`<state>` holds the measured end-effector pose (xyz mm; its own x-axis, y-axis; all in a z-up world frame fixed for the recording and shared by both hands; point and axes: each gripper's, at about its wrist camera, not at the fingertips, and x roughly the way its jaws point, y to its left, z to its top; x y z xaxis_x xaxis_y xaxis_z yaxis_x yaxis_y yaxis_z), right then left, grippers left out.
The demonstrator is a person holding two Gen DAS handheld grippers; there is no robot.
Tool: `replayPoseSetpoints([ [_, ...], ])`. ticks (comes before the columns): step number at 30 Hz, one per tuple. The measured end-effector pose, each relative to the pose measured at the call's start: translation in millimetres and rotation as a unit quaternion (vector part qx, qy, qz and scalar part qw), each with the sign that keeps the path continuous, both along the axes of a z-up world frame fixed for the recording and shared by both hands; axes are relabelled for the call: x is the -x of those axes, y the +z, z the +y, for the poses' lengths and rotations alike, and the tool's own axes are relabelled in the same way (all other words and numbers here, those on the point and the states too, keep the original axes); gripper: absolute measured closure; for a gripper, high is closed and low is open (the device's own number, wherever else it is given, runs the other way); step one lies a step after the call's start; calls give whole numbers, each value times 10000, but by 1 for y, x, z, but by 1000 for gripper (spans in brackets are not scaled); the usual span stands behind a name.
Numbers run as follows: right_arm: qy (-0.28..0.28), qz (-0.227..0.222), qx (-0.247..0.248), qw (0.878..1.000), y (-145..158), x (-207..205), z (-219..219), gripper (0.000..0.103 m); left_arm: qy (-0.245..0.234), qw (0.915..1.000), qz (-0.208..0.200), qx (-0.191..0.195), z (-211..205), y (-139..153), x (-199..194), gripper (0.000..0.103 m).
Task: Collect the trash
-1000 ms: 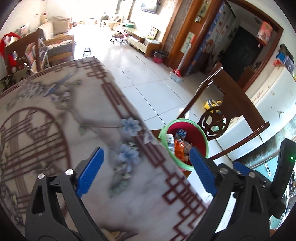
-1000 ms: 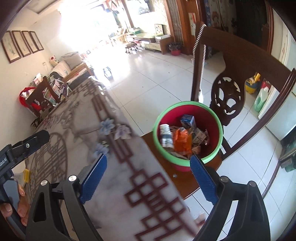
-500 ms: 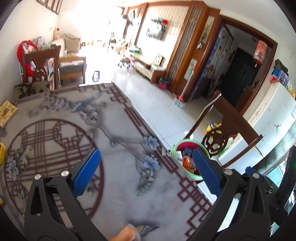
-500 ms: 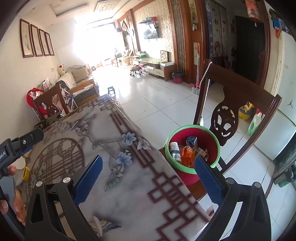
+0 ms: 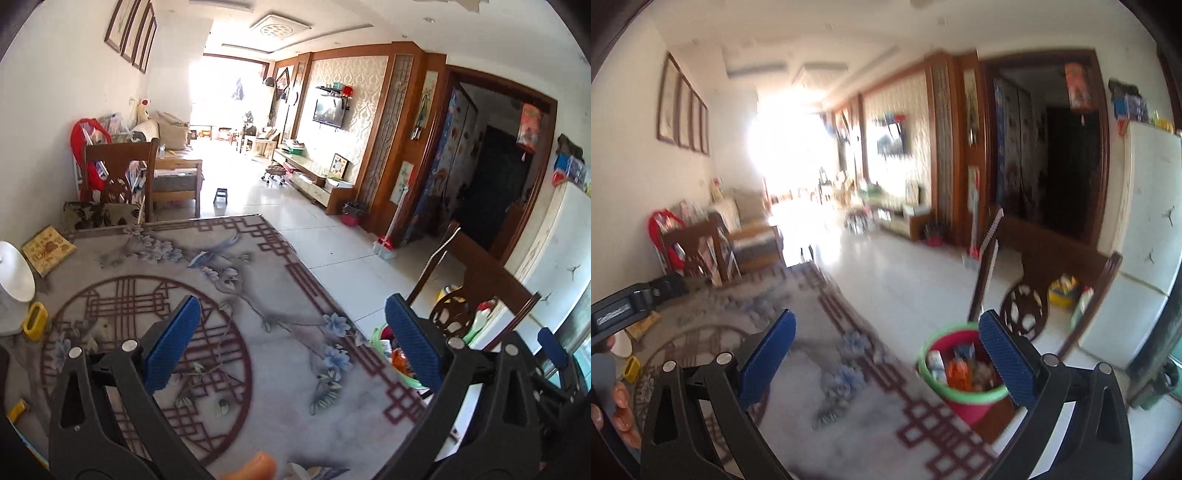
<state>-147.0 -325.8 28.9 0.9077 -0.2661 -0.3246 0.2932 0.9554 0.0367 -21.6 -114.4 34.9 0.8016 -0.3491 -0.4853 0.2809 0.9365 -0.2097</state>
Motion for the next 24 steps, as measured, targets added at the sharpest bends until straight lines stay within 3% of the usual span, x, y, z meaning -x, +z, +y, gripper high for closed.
replayPoseSetpoints([
  [4,78,64,52,9999,1,-6,5,7,119,9999,-31,62,5,1,2,5],
  [9,38,339,-232,9991,-6,-12,1,7,306,9984,-444,167,10,0,18,5],
  [12,-24,376,-392,9985,-9,-11,-2,7,316,9990,-293,132,9,-2,15,5],
  [24,17,396,-27,9992,-10,-5,6,7,392,9992,20,42,8,-11,7,5],
])
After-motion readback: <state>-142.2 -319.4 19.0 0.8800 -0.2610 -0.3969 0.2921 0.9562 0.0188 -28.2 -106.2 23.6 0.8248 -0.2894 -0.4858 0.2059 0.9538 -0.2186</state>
